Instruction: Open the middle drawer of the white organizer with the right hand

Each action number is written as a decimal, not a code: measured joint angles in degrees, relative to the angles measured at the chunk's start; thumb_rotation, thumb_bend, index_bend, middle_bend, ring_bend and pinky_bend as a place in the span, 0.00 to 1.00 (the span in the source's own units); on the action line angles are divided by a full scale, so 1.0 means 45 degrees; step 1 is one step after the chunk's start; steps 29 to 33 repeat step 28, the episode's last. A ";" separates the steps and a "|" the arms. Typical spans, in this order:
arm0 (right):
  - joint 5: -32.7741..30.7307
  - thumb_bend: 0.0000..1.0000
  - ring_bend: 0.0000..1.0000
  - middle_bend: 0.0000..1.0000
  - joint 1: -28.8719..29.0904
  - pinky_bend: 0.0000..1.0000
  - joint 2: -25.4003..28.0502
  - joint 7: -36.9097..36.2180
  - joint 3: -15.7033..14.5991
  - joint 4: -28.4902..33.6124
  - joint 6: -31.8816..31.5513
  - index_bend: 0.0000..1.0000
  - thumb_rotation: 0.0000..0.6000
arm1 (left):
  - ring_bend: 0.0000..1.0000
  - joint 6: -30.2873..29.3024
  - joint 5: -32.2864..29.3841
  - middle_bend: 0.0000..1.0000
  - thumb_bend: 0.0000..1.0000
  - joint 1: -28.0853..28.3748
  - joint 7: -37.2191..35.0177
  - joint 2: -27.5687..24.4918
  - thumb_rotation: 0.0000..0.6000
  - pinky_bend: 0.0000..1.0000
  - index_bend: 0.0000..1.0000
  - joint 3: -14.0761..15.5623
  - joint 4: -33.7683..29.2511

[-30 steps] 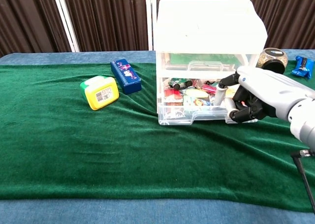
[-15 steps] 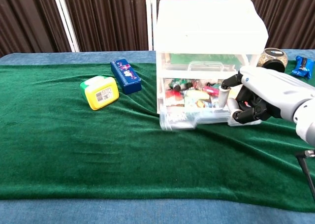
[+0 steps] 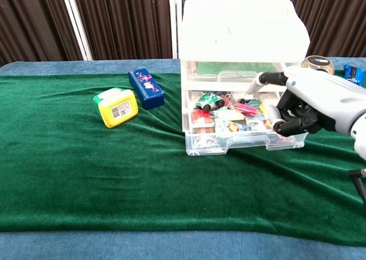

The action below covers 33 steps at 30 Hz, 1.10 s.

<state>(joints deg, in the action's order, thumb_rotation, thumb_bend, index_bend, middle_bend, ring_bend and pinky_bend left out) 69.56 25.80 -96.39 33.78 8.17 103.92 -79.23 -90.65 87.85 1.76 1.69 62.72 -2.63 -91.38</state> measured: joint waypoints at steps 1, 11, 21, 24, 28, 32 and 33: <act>0.0095 0.61 0.94 0.90 -0.0017 0.83 0.0036 -0.0030 -0.0014 0.0004 -0.0028 0.24 1.00 | 0.00 -0.0004 -0.0002 0.00 0.08 0.0000 -0.0006 -0.0001 1.00 0.00 0.00 -0.0004 0.0000; 0.2819 0.57 0.78 0.69 -0.0679 0.66 0.1046 -0.0892 -0.0465 -0.0528 -0.1657 0.24 1.00 | 0.00 -0.0088 0.0042 0.00 0.08 -0.0011 -0.0067 0.0026 1.00 0.00 0.00 -0.0025 0.0075; 0.4783 0.32 0.06 0.05 -0.2138 0.05 0.3068 -0.4112 -0.1362 -0.2118 -0.3560 0.08 1.00 | 0.00 -0.0201 0.0092 0.00 0.08 -0.0023 0.0171 0.0196 1.00 0.00 0.00 -0.0046 0.0232; 0.4691 0.26 0.00 0.00 -0.2609 0.00 0.3915 -0.4926 -0.1681 -0.2647 -0.3590 0.03 1.00 | 0.00 -0.0212 0.0129 0.00 0.08 -0.0021 0.0326 0.0304 1.00 0.00 0.00 -0.0032 0.0332; 0.4652 0.23 0.00 0.00 -0.3049 0.00 0.4596 -0.5452 -0.1969 -0.3414 -0.3584 0.00 1.00 | 0.00 -0.0094 0.0080 0.00 0.08 0.0015 0.0479 0.0439 1.00 0.00 0.00 -0.0018 0.0482; 0.4652 0.23 0.00 0.00 -0.3049 0.00 0.4596 -0.5452 -0.1969 -0.3414 -0.3584 0.00 1.00 | 0.00 -0.0094 0.0080 0.00 0.08 0.0015 0.0479 0.0439 1.00 0.00 0.00 -0.0018 0.0482; 0.4652 0.23 0.00 0.00 -0.3049 0.00 0.4596 -0.5452 -0.1969 -0.3414 -0.3584 0.00 1.00 | 0.00 -0.0094 0.0080 0.00 0.08 0.0015 0.0479 0.0439 1.00 0.00 0.00 -0.0018 0.0482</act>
